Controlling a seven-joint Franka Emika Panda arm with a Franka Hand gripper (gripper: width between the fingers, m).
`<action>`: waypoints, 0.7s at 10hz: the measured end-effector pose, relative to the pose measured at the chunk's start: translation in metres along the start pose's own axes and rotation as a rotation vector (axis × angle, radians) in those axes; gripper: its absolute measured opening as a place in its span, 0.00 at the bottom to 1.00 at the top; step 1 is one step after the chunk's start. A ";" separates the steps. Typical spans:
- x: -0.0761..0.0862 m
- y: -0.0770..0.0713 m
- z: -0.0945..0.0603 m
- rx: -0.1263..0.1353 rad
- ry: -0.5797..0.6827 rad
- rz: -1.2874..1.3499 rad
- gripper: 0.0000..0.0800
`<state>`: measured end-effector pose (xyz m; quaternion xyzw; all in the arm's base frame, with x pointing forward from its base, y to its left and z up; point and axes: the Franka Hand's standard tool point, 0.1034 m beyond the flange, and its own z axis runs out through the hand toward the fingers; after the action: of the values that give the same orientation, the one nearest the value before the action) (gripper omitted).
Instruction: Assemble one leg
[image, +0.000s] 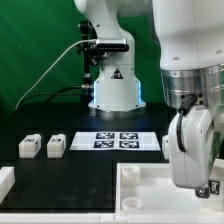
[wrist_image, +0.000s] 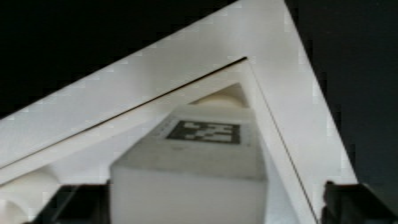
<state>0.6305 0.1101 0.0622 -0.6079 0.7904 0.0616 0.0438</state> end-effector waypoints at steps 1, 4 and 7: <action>-0.008 0.008 0.001 -0.018 -0.005 -0.139 0.79; -0.016 0.014 -0.002 -0.022 0.013 -0.624 0.81; -0.007 0.004 -0.008 -0.044 0.064 -1.287 0.81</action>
Offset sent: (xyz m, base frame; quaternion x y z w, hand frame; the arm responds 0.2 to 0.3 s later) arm 0.0000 0.0000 0.0000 0.0000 0.0000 -0.2667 0.9638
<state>0.6282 0.1164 0.0717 -0.9628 0.2671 0.0208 0.0360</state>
